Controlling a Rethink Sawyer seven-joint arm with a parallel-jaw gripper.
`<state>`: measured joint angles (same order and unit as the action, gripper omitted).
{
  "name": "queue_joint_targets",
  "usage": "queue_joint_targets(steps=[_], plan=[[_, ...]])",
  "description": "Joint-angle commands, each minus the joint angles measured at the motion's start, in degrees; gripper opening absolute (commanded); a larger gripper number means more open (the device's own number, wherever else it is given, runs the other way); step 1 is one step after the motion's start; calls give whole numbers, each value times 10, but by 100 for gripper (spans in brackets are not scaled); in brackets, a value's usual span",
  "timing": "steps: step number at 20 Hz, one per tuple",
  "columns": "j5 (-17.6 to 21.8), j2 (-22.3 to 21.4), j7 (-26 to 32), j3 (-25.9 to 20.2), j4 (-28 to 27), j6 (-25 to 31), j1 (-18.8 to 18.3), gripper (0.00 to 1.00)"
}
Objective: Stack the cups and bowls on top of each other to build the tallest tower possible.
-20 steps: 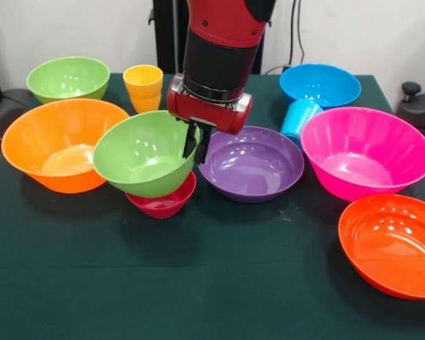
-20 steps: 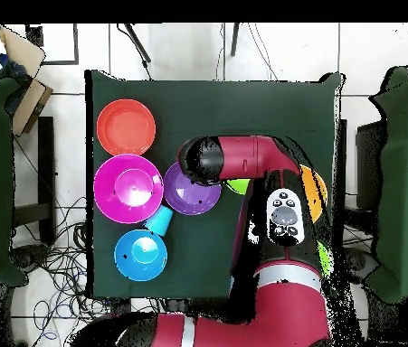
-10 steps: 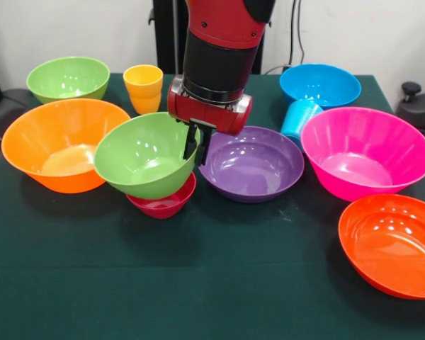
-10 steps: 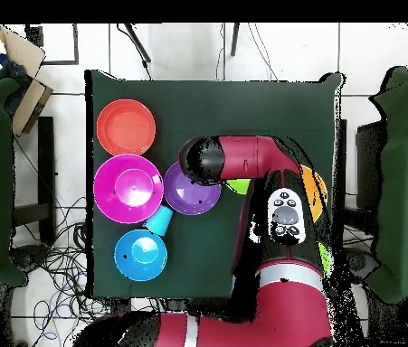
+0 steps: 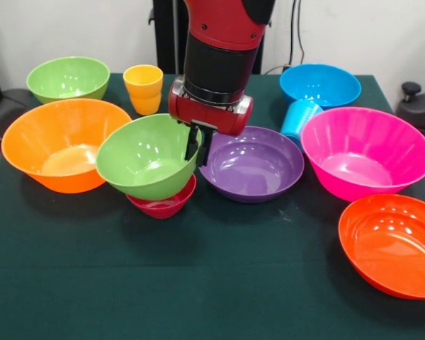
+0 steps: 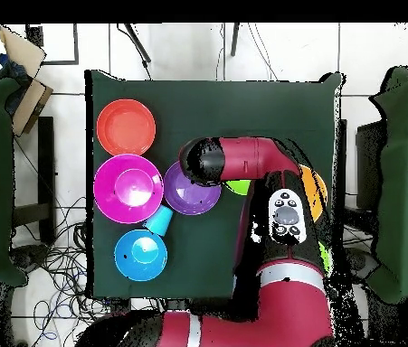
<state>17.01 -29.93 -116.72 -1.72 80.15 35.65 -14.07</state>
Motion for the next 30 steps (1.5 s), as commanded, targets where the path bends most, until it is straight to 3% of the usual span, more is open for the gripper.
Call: queue_joint_targets(steps=[1,19,30], plan=[[32,17,111,-79,19,37,-24,100],[20,22,81,-78,-1,101,-20,100],[29,2,55,-66,19,81,-8,100]])
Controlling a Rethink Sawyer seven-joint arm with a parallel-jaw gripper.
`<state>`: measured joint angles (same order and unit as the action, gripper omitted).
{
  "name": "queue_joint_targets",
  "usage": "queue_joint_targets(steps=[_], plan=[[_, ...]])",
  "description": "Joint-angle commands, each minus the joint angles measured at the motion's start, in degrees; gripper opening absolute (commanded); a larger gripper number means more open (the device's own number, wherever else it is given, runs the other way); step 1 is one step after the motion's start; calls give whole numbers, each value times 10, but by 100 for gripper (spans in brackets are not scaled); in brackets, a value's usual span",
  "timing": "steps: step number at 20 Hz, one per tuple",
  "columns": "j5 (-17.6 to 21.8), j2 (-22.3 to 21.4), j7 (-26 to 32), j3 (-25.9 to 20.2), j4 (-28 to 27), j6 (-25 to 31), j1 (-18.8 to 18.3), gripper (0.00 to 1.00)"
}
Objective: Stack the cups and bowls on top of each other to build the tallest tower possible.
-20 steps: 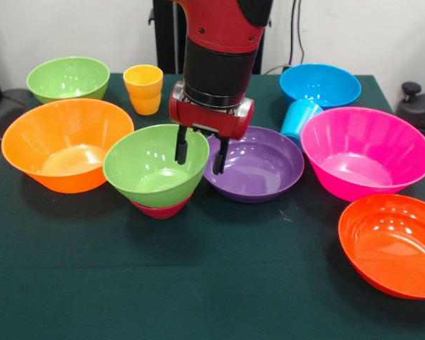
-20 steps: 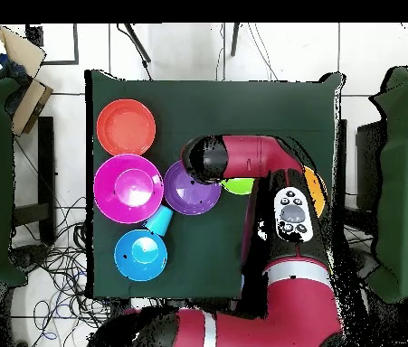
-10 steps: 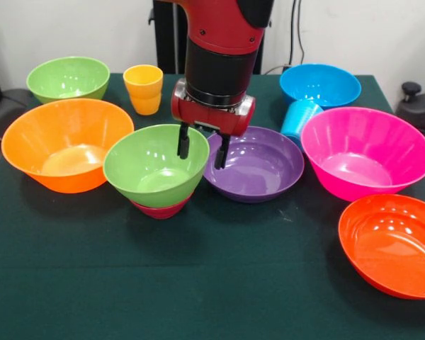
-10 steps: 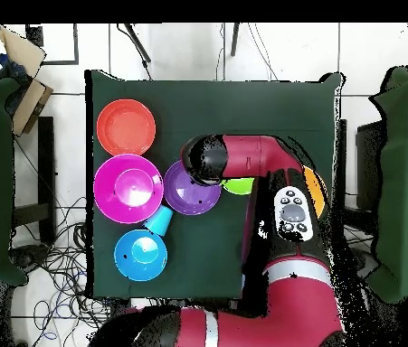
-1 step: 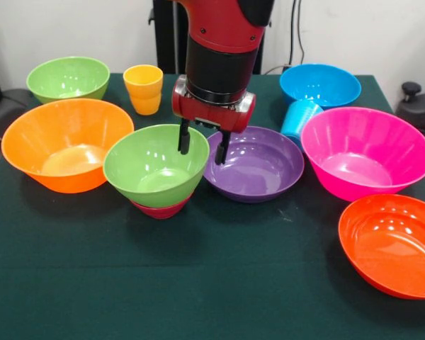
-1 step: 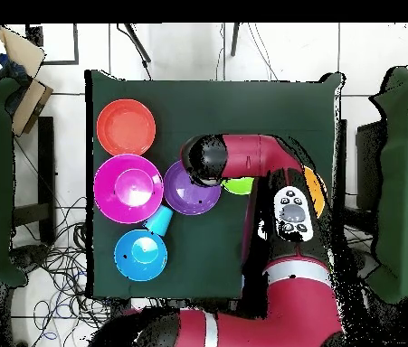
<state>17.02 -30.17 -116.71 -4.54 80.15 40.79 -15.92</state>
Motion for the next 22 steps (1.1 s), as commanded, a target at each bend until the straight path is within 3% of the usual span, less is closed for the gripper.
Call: queue_joint_targets(steps=[1,8,13,22], plan=[[29,2,52,-36,21,26,12,100],[34,-31,34,-20,30,20,26,100],[18,-48,17,-11,25,55,36,100],[-16,-91,-93,34,89,34,87,100]])
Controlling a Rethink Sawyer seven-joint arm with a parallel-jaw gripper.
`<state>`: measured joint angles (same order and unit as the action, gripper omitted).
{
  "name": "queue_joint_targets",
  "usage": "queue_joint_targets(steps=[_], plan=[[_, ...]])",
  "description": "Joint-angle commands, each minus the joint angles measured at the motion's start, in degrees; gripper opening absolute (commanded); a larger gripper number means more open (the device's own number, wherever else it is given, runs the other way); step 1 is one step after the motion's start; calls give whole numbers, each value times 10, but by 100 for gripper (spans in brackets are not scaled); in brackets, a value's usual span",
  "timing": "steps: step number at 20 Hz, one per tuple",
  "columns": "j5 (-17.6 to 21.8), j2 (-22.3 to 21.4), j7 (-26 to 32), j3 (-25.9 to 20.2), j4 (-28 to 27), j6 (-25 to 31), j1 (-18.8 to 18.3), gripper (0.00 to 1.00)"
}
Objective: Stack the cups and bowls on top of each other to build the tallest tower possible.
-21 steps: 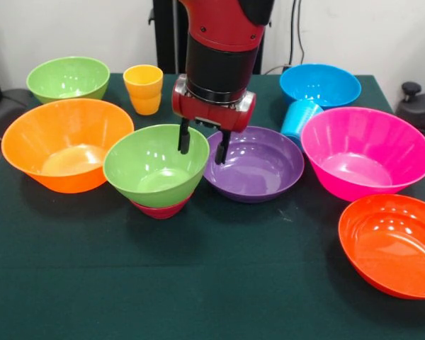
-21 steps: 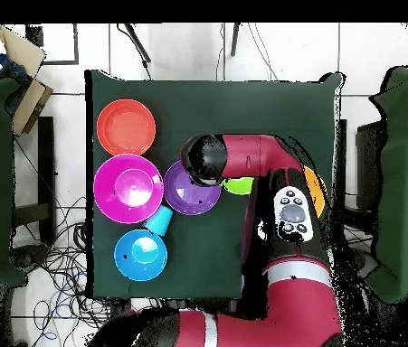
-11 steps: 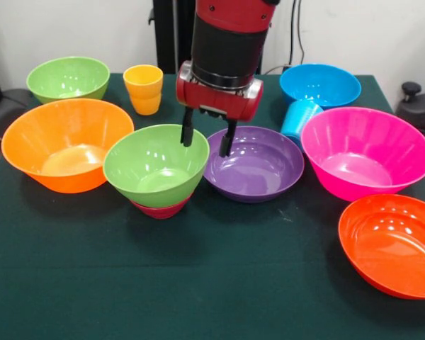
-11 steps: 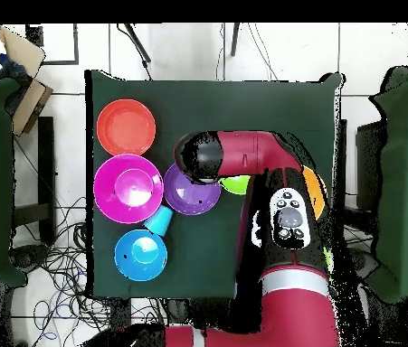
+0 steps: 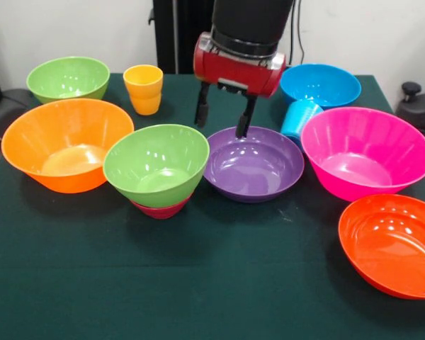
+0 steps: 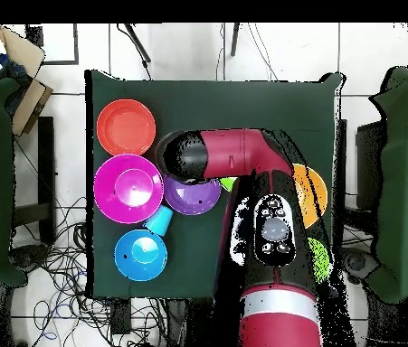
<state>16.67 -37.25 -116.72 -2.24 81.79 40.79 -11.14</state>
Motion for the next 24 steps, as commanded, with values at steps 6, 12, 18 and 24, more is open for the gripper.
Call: queue_joint_targets(steps=[6,12,18,24], plan=[[-66,-22,-176,40,104,-13,87,100],[-110,-40,-233,79,108,-31,142,100],[-129,-27,-235,90,67,-25,155,100],[-135,-30,-197,77,74,-41,122,100]])
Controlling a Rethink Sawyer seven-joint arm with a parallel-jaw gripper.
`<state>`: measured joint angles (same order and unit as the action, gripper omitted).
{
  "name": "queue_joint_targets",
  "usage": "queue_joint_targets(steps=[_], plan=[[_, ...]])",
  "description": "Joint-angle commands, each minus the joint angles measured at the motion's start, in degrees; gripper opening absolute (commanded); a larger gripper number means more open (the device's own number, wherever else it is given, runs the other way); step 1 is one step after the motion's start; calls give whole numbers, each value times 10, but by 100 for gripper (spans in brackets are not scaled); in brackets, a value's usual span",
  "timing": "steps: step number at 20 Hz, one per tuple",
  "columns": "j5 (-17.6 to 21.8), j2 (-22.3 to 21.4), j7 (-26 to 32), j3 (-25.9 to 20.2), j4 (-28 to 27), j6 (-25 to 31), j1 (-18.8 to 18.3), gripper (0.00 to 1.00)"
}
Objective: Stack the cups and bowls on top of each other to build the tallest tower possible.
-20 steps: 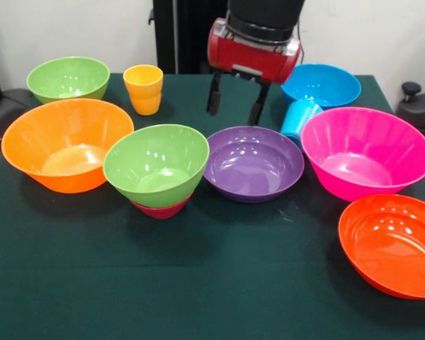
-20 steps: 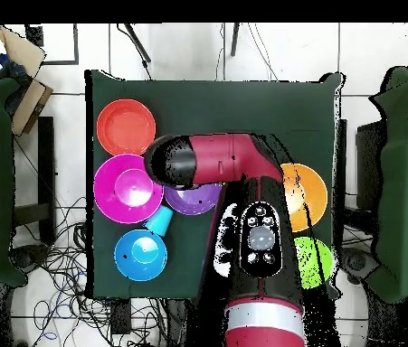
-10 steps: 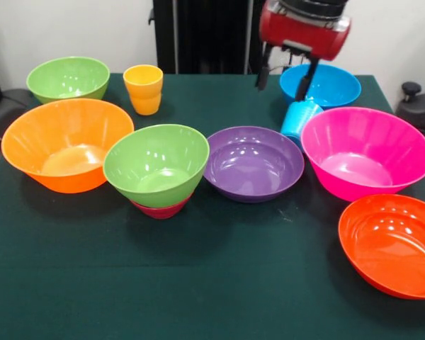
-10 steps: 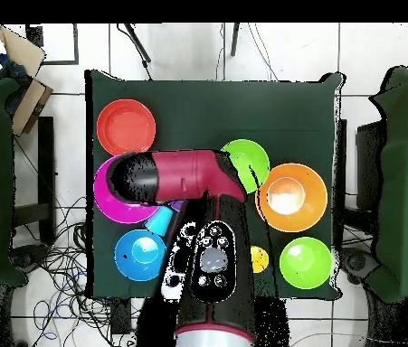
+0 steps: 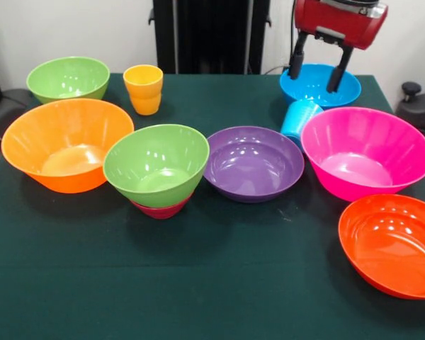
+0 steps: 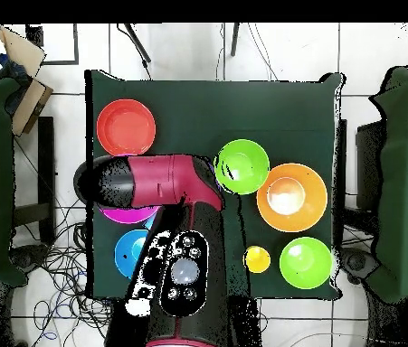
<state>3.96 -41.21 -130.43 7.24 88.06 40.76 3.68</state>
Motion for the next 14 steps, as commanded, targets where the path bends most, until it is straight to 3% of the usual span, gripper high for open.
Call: queue_joint_targets(steps=[1,6,8,11,14], plan=[[-7,13,-68,-11,8,-46,-24,100],[-14,32,-77,-12,6,-76,-37,100],[-25,19,-76,-16,14,-78,-44,100],[-40,-18,-77,-5,15,-31,-46,100],[-62,-20,-111,4,42,-52,-42,100]])
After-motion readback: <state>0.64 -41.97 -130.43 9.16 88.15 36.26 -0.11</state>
